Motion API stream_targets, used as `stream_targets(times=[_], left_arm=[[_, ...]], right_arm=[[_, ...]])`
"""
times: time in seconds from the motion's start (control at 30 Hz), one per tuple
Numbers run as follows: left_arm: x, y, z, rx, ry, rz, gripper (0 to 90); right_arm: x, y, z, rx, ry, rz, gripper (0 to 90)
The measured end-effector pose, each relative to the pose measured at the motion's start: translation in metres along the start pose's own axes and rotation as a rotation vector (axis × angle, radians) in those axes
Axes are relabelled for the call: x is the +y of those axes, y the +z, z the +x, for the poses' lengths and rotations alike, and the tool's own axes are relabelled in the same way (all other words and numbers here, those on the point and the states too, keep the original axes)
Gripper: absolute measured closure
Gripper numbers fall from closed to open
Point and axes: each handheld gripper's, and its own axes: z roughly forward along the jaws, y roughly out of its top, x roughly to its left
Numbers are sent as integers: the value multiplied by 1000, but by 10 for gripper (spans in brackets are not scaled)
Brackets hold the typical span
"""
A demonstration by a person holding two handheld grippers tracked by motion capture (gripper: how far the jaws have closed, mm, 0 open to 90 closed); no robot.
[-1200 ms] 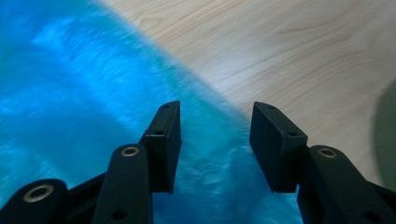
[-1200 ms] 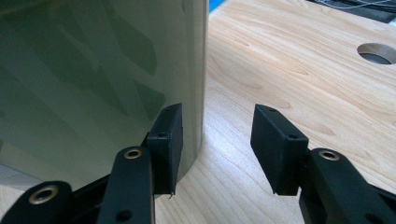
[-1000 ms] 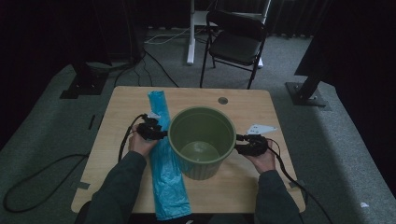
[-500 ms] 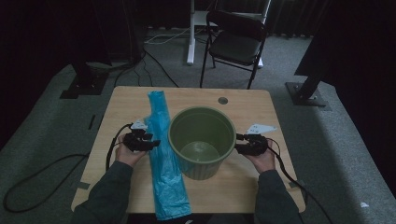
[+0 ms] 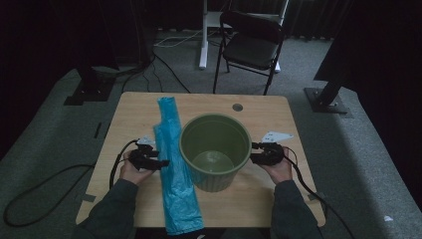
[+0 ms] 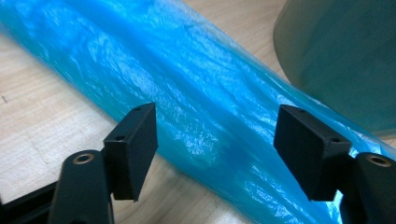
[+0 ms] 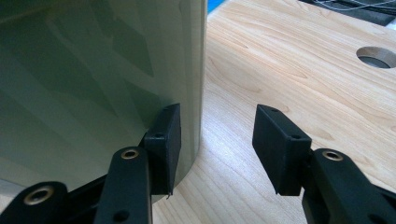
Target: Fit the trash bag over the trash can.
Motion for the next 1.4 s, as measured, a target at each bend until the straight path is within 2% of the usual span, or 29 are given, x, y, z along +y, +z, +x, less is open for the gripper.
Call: stream_targets(times=[0.1, 0.2, 0.23, 0.3, 0.37, 0.43, 0.5, 0.7, 0.87, 0.97, 1.07, 1.27, 1.4], left_arm=[[1, 5, -3, 7, 2, 32, 272], [1, 3, -6, 46, 9, 33, 271], [1, 3, -6, 46, 9, 33, 271], [-1, 7, -5, 63, -8, 64, 271], [-1, 10, -4, 53, -10, 95, 271], [-1, 11, -4, 58, -10, 102, 270], [-2, 12, -2, 84, -14, 119, 255], [0, 15, 0, 103, -24, 119, 255], [6, 23, -1, 139, 11, 122, 255], [12, 30, -4, 201, 55, 135, 255], [16, 34, -2, 205, 57, 130, 260], [27, 35, 12, 215, 40, 116, 511], [39, 44, 22, 240, 9, 108, 540]], right_arm=[[0, 0, 0, 1, -4, 0, 512], [0, -2, 1, 1, -6, -1, 511], [0, -2, 1, 1, -6, -1, 511], [-1, -3, 0, -1, -2, -3, 511], [-2, -4, 0, -3, 3, -7, 512], [-2, -5, -1, -4, 2, -11, 511], [-2, -7, -1, -4, 5, -17, 511], [-3, -7, 0, -5, 1, -15, 511], [-3, -6, 0, -4, 2, -11, 511], [-3, -6, 1, -3, 1, -9, 511], [-3, -6, 1, -4, 1, -8, 511], [-5, -7, 1, -10, 4, -6, 511], [-5, -7, 1, -10, 0, -4, 511]])
